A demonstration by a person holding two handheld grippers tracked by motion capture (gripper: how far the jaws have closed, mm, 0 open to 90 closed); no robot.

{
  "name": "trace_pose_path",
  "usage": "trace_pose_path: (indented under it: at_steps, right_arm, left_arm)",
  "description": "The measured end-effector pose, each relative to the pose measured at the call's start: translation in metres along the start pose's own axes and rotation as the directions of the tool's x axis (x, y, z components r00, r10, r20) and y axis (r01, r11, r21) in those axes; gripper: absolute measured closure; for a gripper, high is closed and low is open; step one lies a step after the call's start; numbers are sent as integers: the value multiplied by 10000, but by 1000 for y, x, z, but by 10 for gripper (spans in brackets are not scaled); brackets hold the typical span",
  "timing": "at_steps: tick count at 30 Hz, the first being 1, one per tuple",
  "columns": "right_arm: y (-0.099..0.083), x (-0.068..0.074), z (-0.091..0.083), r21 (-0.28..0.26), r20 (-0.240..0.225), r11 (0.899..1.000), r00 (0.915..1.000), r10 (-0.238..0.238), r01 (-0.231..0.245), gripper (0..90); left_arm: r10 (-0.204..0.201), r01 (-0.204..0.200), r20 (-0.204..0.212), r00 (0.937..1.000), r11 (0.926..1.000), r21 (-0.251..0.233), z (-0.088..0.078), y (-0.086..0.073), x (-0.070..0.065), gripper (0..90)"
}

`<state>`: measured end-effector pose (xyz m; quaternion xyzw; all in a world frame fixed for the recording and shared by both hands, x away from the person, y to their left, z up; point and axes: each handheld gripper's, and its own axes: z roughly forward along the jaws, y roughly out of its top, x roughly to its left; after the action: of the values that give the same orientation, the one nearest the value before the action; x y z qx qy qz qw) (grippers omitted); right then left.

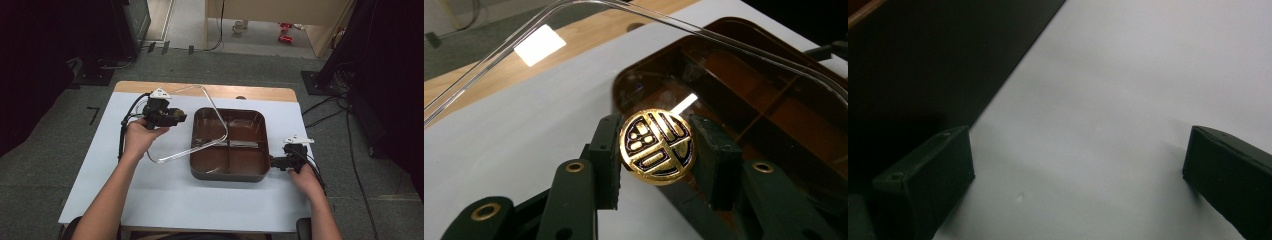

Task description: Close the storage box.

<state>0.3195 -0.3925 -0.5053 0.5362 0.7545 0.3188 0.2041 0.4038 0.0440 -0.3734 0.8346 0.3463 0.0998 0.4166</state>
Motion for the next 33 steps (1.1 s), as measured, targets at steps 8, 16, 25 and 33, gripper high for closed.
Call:
trace_pose_path:
  at_steps: [8,16,25,33]
  right_arm:
    - [0,0,0,-15,14,10000,10000,-10,10,0]
    - [0,0,0,-21,11,10000,10000,-3,3,0]
    - [0,0,0,-14,8,10000,10000,-11,11,0]
    - [0,0,0,-18,9,10000,10000,-23,23,0]
  left_arm:
    - [864,-878,609,9944,9959,205,25,11,-33,594]
    - [1273,-1303,1197,9846,9913,172,49,18,-56,594]
    - [1718,-1809,1675,9708,9827,406,70,22,-75,594]
    - [2348,-2537,2079,9495,9648,690,91,27,-94,594]
